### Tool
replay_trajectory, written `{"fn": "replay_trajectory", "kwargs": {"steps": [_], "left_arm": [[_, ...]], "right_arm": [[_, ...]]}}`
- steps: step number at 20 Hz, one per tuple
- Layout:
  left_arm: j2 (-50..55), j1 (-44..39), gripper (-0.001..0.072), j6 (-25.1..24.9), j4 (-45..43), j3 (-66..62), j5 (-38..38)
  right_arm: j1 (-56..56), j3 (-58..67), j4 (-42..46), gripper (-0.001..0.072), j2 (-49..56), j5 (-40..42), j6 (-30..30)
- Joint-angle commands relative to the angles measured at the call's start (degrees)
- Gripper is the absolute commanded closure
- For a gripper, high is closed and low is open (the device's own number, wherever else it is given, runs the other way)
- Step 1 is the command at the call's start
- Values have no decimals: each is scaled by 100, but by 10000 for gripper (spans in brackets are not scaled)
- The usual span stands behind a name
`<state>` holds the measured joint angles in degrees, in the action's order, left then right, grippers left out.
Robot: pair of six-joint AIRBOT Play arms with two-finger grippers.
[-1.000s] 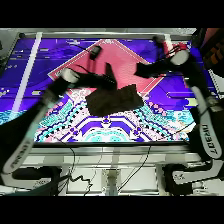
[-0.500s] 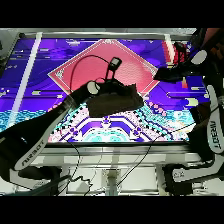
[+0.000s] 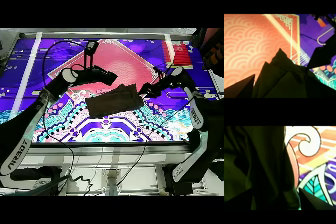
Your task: Fold the clothes and pants, and hang the long-sleeved shirts on hangers.
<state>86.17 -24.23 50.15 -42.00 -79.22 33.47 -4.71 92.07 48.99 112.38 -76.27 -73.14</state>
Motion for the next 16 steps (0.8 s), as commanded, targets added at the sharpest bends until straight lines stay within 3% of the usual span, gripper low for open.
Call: {"fn": "replay_trajectory", "kwargs": {"steps": [1,4,8,11,14,15,16], "left_arm": [[-31,184,9,-2,2,-4,286],[-31,197,9,-2,0,-4,286],[-31,197,10,-2,0,-4,284],[-31,195,10,0,2,-4,286],[-31,197,13,-2,0,-4,286],[-33,216,15,-2,-7,-4,293],[-46,258,109,-2,-42,-7,348]], "right_arm": [[0,2,-1073,81,612,144,79],[33,2,-1582,83,826,-164,258],[308,20,-1615,72,826,-651,516],[787,20,-1519,43,826,-546,664],[1320,33,-1482,177,774,17,664],[1438,33,-1460,276,728,168,664],[1508,33,-1460,522,662,245,662]]}}
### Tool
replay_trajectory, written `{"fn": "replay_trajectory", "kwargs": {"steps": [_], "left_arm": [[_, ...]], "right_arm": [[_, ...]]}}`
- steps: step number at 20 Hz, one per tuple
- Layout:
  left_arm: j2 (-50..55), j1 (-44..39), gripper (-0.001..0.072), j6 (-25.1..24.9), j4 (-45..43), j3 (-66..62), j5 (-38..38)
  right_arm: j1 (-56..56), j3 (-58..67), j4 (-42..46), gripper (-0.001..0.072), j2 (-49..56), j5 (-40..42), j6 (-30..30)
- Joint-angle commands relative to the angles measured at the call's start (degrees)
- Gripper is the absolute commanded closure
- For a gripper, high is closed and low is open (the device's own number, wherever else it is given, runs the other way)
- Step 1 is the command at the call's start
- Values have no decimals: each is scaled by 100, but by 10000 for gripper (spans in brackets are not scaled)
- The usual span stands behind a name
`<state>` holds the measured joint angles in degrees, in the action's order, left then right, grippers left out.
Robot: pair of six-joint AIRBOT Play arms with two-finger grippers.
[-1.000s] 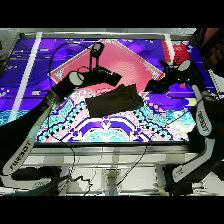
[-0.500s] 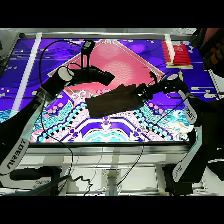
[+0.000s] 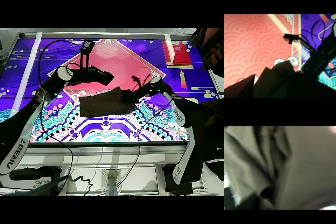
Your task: Fold the clothes and pants, and hang the long-sleeved shirts on hangers.
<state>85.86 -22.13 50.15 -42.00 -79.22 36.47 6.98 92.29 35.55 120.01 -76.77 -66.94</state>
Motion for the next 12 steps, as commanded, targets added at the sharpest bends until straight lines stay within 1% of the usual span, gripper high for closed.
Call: {"fn": "replay_trajectory", "kwargs": {"steps": [1,2,3,5,6,7,8,9,10,11,12], "left_arm": [[-63,120,355,-2,-310,-7,190],[-144,214,593,-2,-802,-7,400],[-254,317,693,-2,-1510,-7,660],[-487,507,692,70,-3289,-7,1351],[-584,605,692,444,-4194,-7,1749],[-667,708,692,953,-4959,-7,2157],[-730,824,691,1453,-5499,-7,2553],[-787,960,691,1985,-5880,-7,2942],[-837,1147,692,2505,-6074,-7,3335],[-876,1377,691,2857,-6048,-7,3722],[-909,1609,692,2944,-5866,-4,4074]], "right_arm": [[348,22,-122,684,-208,286,31],[321,79,-116,695,-326,205,24],[232,186,-125,695,-494,28,17],[-9,417,-142,696,-977,-223,13],[-155,529,-146,695,-1279,-258,-33],[-343,654,-142,695,-1633,-243,-146],[-566,787,-136,695,-2006,-190,-267],[-807,938,-120,695,-2345,-151,-363],[-1108,1150,-85,695,-2673,-153,-501],[-1414,1375,-24,695,-2953,-166,-702],[-1784,1637,116,695,-3220,-190,-999]]}}
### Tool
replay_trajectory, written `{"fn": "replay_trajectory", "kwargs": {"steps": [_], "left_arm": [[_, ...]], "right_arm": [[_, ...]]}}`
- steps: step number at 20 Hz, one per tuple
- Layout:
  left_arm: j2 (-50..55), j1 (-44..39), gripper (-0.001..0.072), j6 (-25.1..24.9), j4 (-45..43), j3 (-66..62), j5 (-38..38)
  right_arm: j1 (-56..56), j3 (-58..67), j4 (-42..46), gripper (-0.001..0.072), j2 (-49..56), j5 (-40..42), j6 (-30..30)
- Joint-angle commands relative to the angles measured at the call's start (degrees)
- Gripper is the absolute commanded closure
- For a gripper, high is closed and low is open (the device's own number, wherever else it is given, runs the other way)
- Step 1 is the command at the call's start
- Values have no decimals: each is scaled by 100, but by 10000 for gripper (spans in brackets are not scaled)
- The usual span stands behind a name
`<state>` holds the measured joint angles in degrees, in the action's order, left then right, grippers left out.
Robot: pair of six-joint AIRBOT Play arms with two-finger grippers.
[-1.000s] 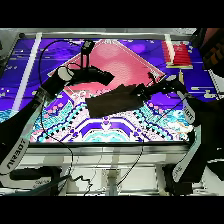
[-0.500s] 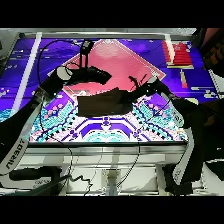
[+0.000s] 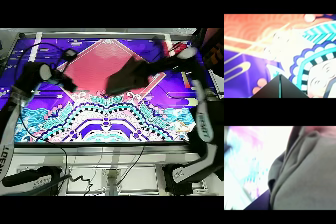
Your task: Fold the clothes and pants, and hang the long-sleeved shirts on hangers.
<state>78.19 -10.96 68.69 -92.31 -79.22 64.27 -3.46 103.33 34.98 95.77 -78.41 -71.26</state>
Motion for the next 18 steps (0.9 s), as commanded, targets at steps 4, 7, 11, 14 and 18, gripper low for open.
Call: {"fn": "replay_trajectory", "kwargs": {"steps": [4,7,11,14,18], "left_arm": [[-227,1342,692,1082,-105,131,1779],[-267,1637,691,1082,-15,262,1786],[-269,1655,691,1040,251,431,1700],[-269,1652,691,1040,787,570,1453],[-262,1655,691,1040,1054,627,1427]], "right_arm": [[-2273,1296,1547,695,-1803,-57,-1700],[-3534,1309,3016,695,-2553,20,-1823],[-5434,1303,4402,695,-2898,-33,-1823],[-6673,1051,4450,695,-2892,-358,-1829],[-7781,590,4500,694,-2892,-697,-1980]]}}
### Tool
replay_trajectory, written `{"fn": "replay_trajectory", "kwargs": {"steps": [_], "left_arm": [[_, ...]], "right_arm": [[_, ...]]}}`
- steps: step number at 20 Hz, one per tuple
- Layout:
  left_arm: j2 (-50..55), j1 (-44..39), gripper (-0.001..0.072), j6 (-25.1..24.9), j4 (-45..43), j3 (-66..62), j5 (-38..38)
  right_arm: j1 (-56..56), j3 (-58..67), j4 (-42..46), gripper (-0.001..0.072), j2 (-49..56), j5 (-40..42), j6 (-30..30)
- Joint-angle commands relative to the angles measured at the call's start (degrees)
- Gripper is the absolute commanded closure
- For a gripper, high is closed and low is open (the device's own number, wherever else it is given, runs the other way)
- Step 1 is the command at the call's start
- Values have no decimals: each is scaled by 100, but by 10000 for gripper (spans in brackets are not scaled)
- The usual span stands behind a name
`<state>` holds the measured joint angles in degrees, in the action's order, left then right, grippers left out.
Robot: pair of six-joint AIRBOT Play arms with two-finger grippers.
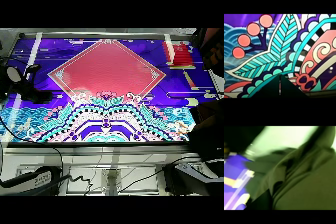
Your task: Fold the clothes and pants, and hang the long-sleeved shirts on hangers.
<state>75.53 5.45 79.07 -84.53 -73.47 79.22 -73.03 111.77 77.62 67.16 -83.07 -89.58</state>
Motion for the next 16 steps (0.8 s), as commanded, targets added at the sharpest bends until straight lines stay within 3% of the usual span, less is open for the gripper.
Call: {"fn": "replay_trajectory", "kwargs": {"steps": [1,4,5,6,8,9,15,16], "left_arm": [[4,13,691,2,273,52,-66],[4,11,691,4,278,52,-66],[4,11,691,4,278,52,-66],[4,11,691,2,278,52,-66],[4,11,691,4,278,52,-66],[7,11,691,4,278,52,-66],[7,11,691,4,275,52,-63],[7,11,691,4,275,52,-61]], "right_arm": [[-984,-317,232,693,-31,-245,-413],[-1161,-332,199,693,-26,-262,-750],[-1161,-332,157,658,-26,-264,-750],[-1156,-332,44,542,-26,-264,-750],[-1156,-332,-203,97,-26,-341,-750],[-1156,-332,-332,6,-26,-389,-750],[-1154,-332,-1357,26,-26,-719,-750],[-1137,-332,-1576,76,-24,-780,-750]]}}
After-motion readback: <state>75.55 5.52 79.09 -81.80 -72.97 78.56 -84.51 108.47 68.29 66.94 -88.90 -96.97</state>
